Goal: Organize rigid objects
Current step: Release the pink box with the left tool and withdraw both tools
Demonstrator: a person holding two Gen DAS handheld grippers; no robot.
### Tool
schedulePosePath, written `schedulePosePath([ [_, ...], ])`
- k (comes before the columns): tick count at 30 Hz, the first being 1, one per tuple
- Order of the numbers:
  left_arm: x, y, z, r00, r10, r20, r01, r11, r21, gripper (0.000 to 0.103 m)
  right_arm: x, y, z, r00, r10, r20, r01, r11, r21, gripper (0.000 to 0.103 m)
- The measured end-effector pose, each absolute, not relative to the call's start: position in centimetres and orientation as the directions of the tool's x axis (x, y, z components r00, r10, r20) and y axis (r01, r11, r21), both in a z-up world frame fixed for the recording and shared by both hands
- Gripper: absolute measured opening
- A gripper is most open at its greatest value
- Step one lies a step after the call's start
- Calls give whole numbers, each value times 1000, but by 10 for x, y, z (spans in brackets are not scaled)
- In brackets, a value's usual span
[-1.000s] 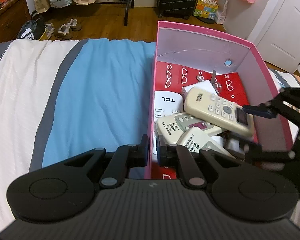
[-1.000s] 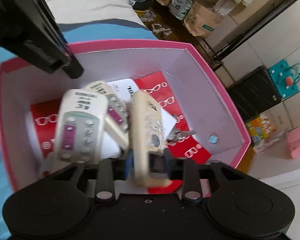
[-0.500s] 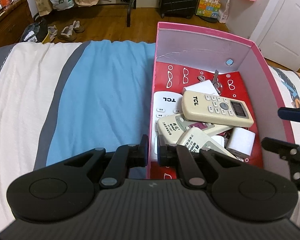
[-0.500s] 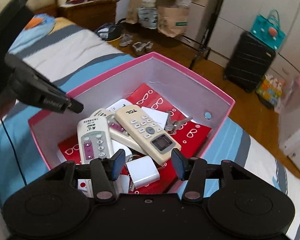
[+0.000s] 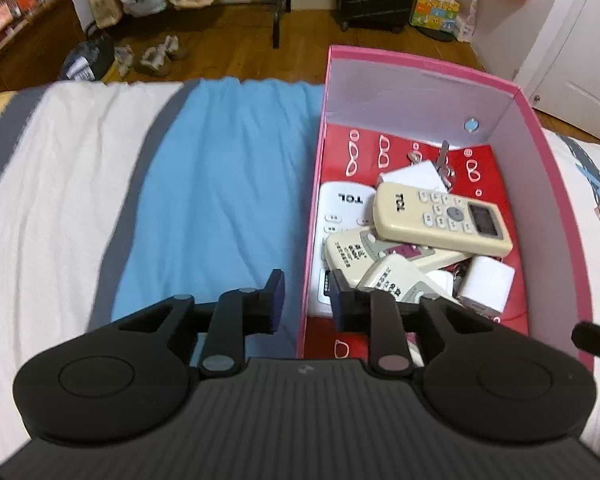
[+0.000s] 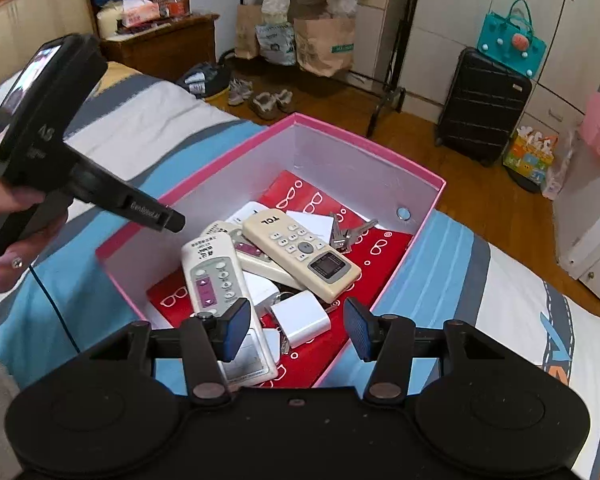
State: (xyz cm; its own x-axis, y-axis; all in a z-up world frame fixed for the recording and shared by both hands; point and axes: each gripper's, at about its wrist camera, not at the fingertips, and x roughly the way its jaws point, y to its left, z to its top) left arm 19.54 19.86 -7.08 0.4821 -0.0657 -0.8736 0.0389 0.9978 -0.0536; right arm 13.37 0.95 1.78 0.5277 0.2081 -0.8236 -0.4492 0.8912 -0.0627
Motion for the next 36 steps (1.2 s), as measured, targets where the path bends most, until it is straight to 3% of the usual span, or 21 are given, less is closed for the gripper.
schedulePosePath([
  [11, 149, 152, -16, 544, -60, -837, 100, 995, -6, 51, 97, -19, 41, 569, 248, -784, -417, 909, -15, 58],
  [17, 116, 122, -3, 557, -34, -830, 116, 993, 37, 54, 74, -39, 54, 610, 252, -751, -397, 918, -15, 61],
  [21, 95, 101, 4, 578, -55, -814, 131, 991, 27, 74, 62, -58, 57, 630, 245, -737, -364, 931, -2, 63],
  [31, 60, 65, -8, 560, -43, -827, 119, 992, 30, 82, 44, -92, 45, 643, 205, -738, -278, 960, 24, 65],
  [36, 45, 70, -8, 567, -54, -822, 57, 998, -26, 89, 35, -103, 41, 641, 182, -746, -234, 972, 36, 65],
])
